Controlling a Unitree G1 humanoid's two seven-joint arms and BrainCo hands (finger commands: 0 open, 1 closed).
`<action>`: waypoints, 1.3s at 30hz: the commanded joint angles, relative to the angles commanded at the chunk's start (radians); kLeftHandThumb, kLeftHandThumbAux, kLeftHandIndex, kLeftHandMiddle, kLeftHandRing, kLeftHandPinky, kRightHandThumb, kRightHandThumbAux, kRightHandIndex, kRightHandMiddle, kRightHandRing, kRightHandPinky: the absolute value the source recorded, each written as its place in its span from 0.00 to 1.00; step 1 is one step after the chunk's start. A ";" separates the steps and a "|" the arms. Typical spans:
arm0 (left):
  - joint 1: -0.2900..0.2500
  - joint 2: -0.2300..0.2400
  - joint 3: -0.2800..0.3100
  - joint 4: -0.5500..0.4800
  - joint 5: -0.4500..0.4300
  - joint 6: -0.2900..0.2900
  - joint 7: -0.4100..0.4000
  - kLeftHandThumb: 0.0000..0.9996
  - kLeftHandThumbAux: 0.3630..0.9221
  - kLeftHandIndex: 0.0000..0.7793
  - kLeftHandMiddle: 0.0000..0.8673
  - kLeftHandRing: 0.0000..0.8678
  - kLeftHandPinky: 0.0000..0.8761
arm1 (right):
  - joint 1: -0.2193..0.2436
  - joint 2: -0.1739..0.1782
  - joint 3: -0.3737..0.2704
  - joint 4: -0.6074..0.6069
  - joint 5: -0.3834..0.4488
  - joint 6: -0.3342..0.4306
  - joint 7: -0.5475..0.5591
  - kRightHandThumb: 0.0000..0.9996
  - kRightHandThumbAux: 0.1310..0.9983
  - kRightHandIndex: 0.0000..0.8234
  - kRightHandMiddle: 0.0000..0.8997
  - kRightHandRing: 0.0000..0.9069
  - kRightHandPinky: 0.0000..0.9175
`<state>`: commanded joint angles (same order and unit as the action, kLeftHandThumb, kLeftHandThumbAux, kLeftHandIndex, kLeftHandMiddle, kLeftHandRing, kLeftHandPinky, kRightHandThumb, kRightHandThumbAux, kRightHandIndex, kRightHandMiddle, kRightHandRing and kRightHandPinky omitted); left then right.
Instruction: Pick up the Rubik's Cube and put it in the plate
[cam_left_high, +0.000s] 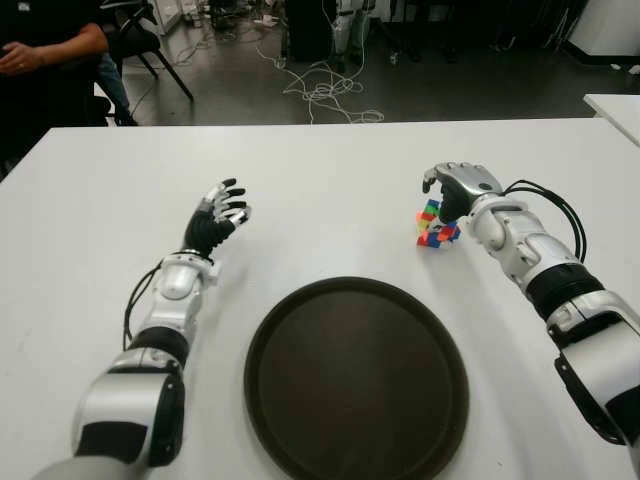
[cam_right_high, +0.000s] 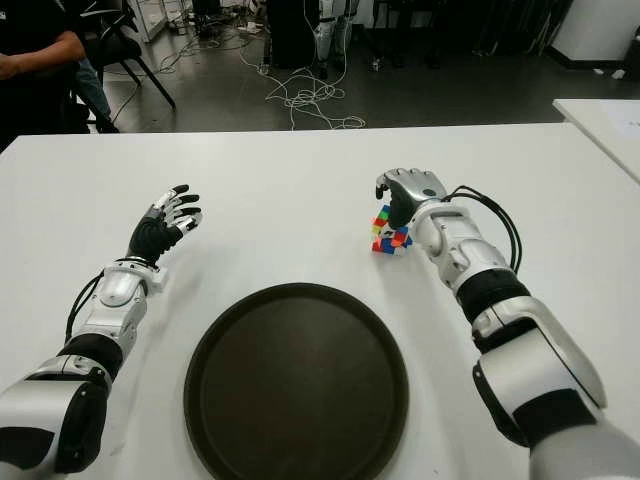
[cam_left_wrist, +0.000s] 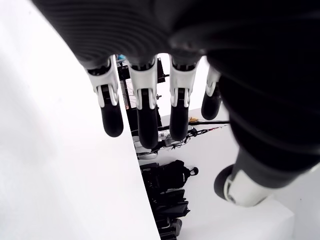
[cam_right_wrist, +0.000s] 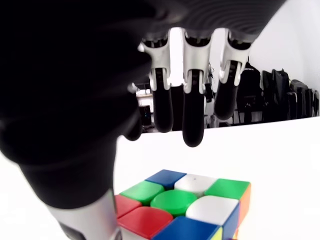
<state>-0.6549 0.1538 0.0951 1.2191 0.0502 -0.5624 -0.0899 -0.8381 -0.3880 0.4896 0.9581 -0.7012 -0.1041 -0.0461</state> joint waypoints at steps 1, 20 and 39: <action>0.000 0.000 -0.001 0.000 0.001 -0.001 0.002 0.16 0.63 0.14 0.23 0.23 0.21 | 0.001 -0.003 -0.002 -0.001 0.002 -0.002 0.005 0.00 0.90 0.52 0.64 0.64 0.59; 0.006 0.001 -0.016 -0.006 0.017 -0.020 0.018 0.17 0.61 0.14 0.22 0.22 0.23 | -0.003 -0.011 0.005 0.000 0.003 -0.013 0.074 0.00 0.90 0.41 0.62 0.64 0.58; 0.009 0.000 -0.018 -0.006 0.017 -0.025 0.017 0.17 0.60 0.14 0.22 0.23 0.23 | 0.001 -0.018 0.011 -0.008 0.001 -0.021 0.103 0.00 0.89 0.28 0.42 0.48 0.39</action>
<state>-0.6462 0.1538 0.0769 1.2127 0.0677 -0.5878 -0.0726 -0.8372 -0.4060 0.5005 0.9500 -0.7001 -0.1248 0.0570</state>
